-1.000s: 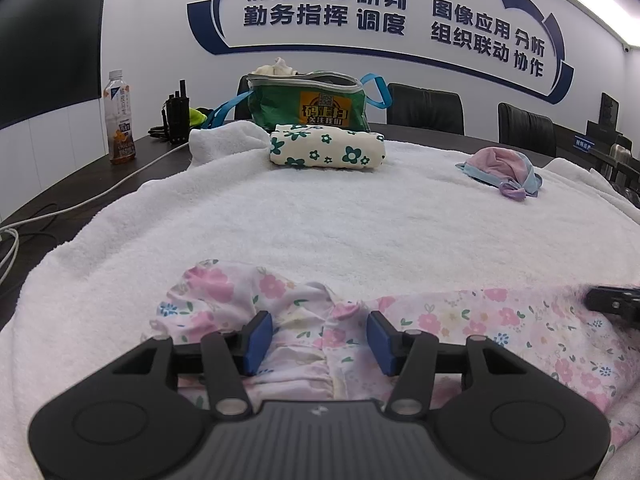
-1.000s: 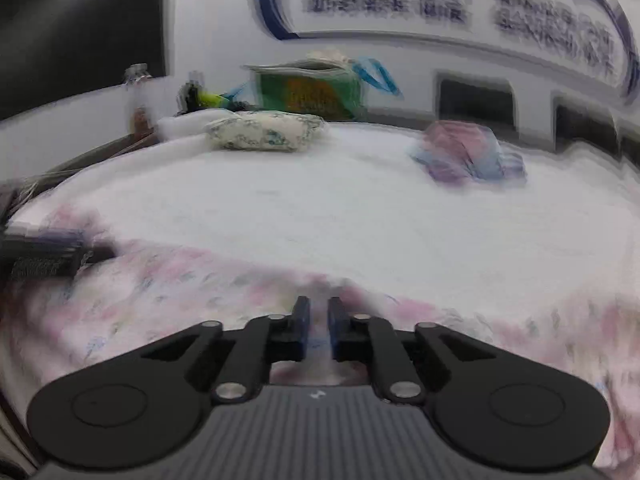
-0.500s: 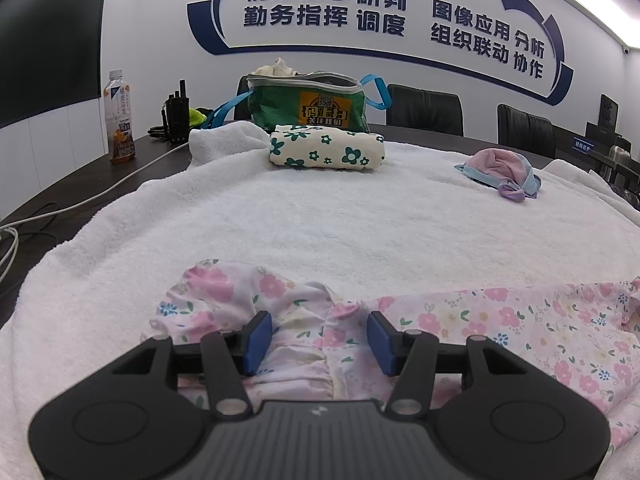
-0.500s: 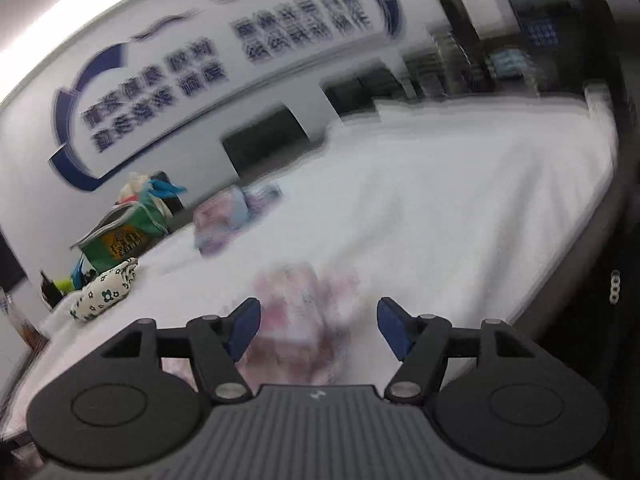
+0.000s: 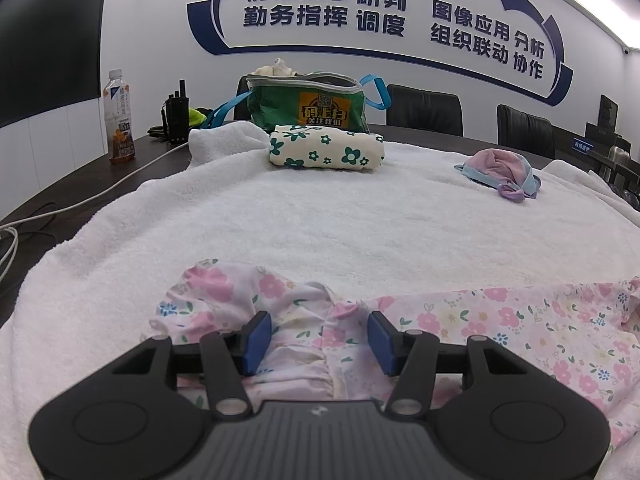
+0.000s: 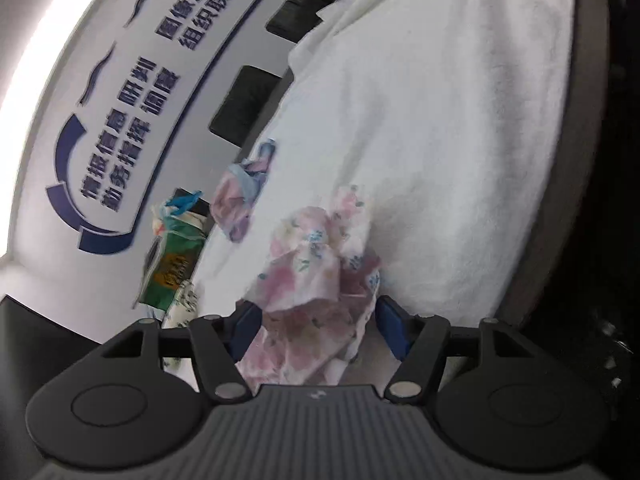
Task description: Fold clothes
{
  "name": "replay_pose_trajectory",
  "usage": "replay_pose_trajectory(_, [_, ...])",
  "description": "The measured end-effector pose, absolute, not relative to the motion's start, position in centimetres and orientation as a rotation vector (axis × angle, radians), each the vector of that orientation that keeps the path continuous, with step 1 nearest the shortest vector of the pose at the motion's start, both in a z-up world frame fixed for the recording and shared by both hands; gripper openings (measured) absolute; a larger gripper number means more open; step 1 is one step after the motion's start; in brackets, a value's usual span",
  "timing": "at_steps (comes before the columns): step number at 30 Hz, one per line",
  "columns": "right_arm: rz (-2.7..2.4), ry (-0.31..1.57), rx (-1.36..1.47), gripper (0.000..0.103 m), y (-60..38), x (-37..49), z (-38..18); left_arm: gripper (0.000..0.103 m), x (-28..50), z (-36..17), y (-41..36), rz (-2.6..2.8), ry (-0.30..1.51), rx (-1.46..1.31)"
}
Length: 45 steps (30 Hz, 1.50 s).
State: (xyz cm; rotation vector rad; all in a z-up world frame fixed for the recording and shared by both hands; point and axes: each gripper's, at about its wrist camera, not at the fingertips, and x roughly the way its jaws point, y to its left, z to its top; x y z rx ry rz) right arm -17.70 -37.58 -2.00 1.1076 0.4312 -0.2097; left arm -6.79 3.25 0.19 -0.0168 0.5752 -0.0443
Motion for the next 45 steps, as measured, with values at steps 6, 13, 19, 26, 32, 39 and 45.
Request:
replay_pose_trajectory(6, [-0.272, 0.484, 0.899, 0.015, -35.5, -14.3, -1.5, 0.052, -6.8, 0.2, 3.3, -0.046, 0.575, -0.017])
replay_pose_trajectory(13, [-0.184, 0.243, 0.303, 0.015, -27.6, -14.8, 4.5, 0.052, -6.8, 0.2, 3.4, -0.048, 0.573, -0.023])
replay_pose_trajectory(19, [0.144, 0.292, -0.345, 0.015, -14.7, -14.0, 2.9, 0.053, -6.8, 0.2, 3.5, -0.052, 0.572, -0.027])
replay_pose_trajectory(26, [0.32, 0.426, -0.502, 0.056, -11.0, -13.9, 2.2, 0.054, -6.8, 0.2, 3.5, -0.058, 0.571, -0.031])
replay_pose_trajectory(32, [0.465, 0.393, -0.075, 0.057, -19.0, -15.9, 7.8, 0.055, -6.9, 0.2, 3.5, -0.058, 0.571, -0.032])
replay_pose_trajectory(39, [0.388, 0.501, -0.006, 0.049, -25.4, -13.5, 6.6, 0.055, -7.0, 0.2, 3.5, -0.06, 0.567, -0.031])
replay_pose_trajectory(45, [0.55, 0.497, -0.177, 0.049, -25.5, -15.0, 6.1, 0.063, -10.7, 2.5, 3.7, -0.281, 0.476, -0.108])
